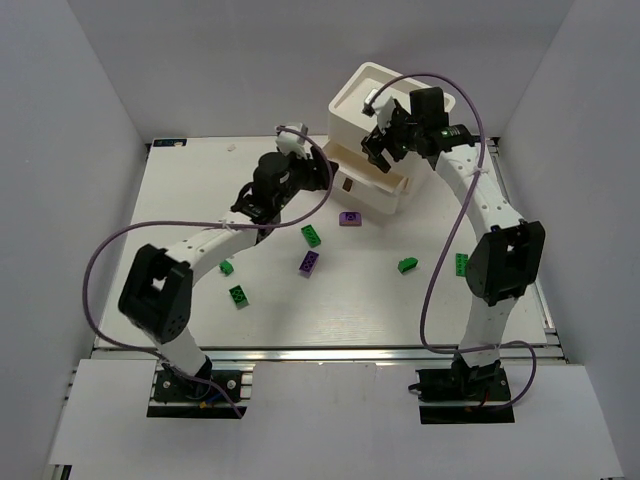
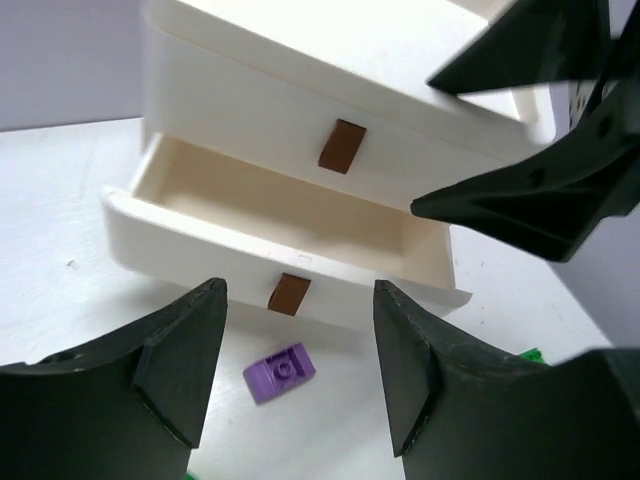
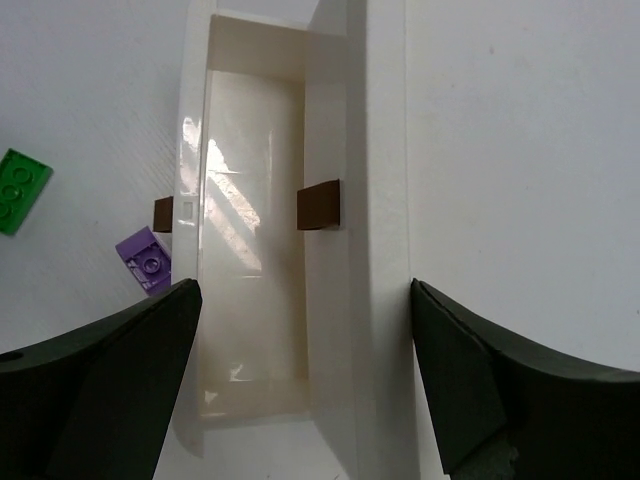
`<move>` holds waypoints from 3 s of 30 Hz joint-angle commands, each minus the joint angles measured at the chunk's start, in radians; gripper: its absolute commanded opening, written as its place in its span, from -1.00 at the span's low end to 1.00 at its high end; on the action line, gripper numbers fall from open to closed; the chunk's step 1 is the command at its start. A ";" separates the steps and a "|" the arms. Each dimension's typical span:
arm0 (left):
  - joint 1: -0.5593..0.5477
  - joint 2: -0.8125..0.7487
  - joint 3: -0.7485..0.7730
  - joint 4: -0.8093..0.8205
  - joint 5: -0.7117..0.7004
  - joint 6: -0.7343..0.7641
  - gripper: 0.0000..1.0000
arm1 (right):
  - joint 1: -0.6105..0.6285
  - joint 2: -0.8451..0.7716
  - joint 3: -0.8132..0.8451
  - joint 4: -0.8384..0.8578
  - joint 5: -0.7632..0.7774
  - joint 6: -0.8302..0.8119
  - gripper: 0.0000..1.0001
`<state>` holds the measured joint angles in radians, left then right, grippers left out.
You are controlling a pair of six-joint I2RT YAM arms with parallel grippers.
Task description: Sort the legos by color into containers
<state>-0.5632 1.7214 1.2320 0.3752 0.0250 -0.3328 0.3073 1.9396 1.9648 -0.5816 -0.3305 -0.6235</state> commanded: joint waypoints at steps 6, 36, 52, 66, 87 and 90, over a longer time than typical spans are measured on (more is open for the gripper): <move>0.028 -0.308 -0.120 -0.368 -0.232 -0.135 0.37 | -0.017 -0.273 -0.294 0.178 0.044 -0.073 0.79; 0.155 -0.669 -0.289 -1.018 -0.277 -0.520 0.67 | -0.077 -0.338 -0.834 -0.314 -0.125 -1.013 0.72; 0.204 -0.582 -0.266 -1.067 -0.293 -0.528 0.71 | -0.076 -0.143 -0.788 -0.168 -0.010 -0.989 0.20; 0.321 -0.410 -0.108 -1.136 -0.223 -0.534 0.74 | -0.024 -0.171 -0.218 -0.310 -0.343 -0.317 -0.93; 0.431 -0.352 -0.103 -1.159 -0.185 -0.459 0.84 | 0.059 -0.022 -0.121 0.048 0.240 0.070 0.06; 0.431 -0.349 -0.118 -1.173 -0.165 -0.451 0.86 | 0.059 -0.034 -0.119 0.039 0.214 0.068 0.32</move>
<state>-0.1341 1.3788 1.1244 -0.7727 -0.1715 -0.8043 0.3660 1.9343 1.8122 -0.5846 -0.1284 -0.5571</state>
